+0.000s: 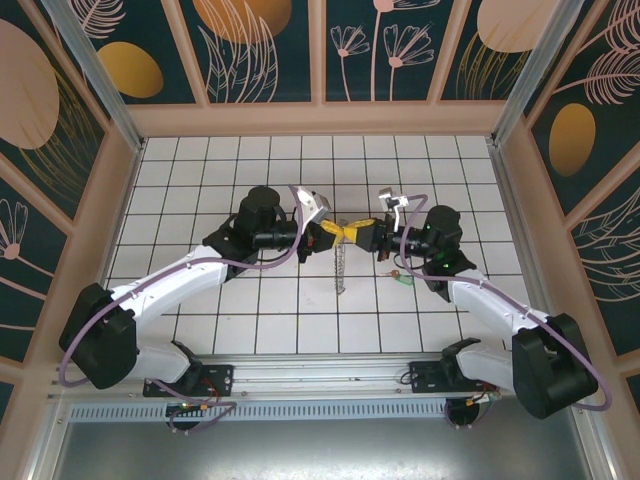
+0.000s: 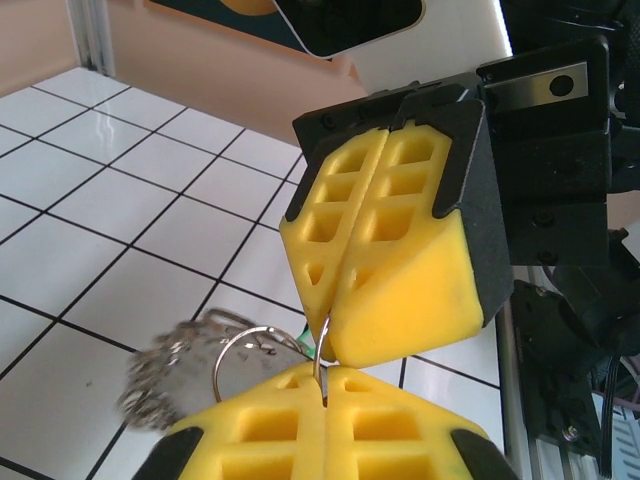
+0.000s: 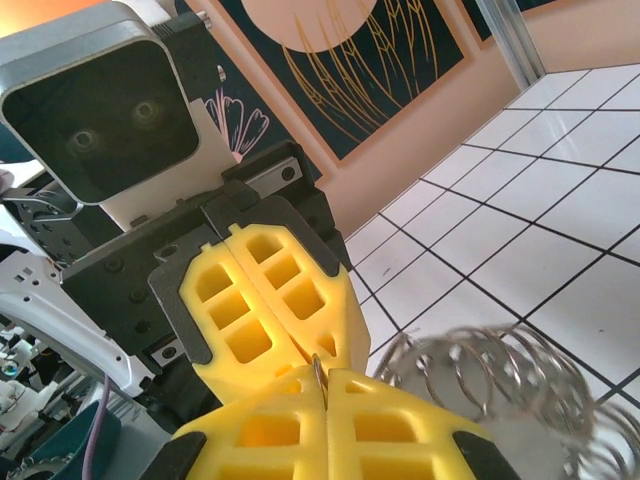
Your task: Put the keys on the keyring
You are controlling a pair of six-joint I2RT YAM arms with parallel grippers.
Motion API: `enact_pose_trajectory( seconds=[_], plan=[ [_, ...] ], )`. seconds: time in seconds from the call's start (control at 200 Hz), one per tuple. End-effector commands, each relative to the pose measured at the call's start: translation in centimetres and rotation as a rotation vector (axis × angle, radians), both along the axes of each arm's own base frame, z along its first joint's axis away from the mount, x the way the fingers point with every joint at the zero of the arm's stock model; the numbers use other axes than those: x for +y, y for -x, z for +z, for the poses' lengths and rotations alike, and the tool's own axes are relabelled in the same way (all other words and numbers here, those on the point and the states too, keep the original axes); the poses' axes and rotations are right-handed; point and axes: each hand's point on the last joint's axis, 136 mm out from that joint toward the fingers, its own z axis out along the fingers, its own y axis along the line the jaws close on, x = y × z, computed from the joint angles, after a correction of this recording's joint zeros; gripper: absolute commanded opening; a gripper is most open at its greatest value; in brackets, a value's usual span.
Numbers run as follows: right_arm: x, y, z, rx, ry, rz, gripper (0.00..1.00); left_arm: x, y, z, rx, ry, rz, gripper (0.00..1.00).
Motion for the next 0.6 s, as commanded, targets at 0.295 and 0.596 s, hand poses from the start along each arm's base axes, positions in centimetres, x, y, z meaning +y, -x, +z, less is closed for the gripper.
enact_pose_trajectory(
  seconds=[0.295,0.596],
  plan=[
    [-0.7,-0.9,5.3,-0.163,-0.076,-0.08,0.0,3.0,-2.1,6.3,-0.104,0.182,0.226,0.5],
    [-1.5,-0.7,10.1,-0.264,-0.23,-0.131,0.0,4.5,-1.8,9.3,-0.091,0.32,0.287,0.67]
  ],
)
